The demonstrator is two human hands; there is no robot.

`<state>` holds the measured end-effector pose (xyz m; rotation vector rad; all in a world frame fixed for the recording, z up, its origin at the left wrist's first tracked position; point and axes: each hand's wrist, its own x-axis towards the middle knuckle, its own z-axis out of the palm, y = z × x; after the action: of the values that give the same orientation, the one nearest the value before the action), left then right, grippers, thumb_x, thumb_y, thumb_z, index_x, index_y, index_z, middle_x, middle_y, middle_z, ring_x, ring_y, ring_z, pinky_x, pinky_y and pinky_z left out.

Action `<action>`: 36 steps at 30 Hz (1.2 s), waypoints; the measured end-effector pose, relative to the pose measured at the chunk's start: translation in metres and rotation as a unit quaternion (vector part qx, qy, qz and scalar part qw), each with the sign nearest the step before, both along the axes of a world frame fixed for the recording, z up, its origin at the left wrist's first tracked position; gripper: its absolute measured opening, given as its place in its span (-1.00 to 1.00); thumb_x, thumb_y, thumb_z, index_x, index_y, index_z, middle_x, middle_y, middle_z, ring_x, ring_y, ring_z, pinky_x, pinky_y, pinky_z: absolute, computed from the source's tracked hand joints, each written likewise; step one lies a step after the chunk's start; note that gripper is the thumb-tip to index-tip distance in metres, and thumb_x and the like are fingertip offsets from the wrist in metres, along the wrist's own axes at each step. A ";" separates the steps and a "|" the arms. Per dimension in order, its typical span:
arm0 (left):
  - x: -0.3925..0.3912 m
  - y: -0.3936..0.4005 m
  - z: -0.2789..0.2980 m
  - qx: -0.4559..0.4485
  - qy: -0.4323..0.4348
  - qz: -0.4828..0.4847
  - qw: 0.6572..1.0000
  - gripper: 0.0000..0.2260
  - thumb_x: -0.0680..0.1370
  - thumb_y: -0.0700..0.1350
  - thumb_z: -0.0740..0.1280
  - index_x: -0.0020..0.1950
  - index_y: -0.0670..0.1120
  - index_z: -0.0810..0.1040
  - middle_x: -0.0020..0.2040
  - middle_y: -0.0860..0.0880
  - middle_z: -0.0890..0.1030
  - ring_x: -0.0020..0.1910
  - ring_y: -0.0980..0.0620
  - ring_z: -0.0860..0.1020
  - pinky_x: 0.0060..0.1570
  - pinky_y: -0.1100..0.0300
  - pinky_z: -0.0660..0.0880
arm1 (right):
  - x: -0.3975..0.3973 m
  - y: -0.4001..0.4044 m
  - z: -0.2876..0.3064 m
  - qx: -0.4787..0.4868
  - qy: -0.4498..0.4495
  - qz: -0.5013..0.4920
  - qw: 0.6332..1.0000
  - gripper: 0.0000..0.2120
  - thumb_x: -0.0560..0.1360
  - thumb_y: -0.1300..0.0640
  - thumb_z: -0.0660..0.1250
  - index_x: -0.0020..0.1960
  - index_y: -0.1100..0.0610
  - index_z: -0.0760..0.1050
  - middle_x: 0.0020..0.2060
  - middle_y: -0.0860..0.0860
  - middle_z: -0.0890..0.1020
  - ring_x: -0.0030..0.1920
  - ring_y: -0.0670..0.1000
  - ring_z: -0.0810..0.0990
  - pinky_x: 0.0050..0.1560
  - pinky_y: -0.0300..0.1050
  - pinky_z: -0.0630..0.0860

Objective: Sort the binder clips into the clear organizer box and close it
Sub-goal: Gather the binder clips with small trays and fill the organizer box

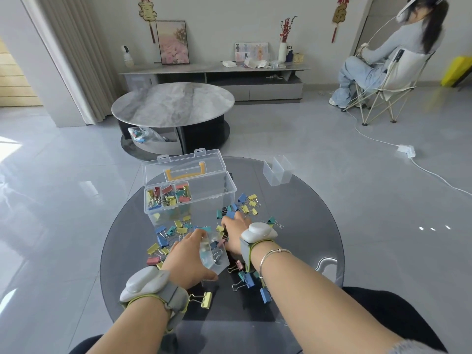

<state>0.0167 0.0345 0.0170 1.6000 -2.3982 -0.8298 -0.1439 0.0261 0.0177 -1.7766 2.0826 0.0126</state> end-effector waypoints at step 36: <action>-0.006 0.000 0.003 -0.012 -0.024 0.017 0.999 -0.16 0.18 0.11 0.59 0.33 0.00 0.25 0.28 0.03 0.45 0.15 -0.05 0.48 0.21 0.01 0.45 | -0.011 0.008 0.034 0.000 -0.217 -0.106 0.970 -0.95 0.40 0.26 0.42 -0.21 0.23 0.65 -0.11 0.18 0.71 -0.10 0.15 0.68 0.09 0.05 0.60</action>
<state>0.0102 0.0350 0.0201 1.6648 -2.3978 -0.7615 -0.1549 0.0346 0.0519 -1.3923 1.9297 -0.4002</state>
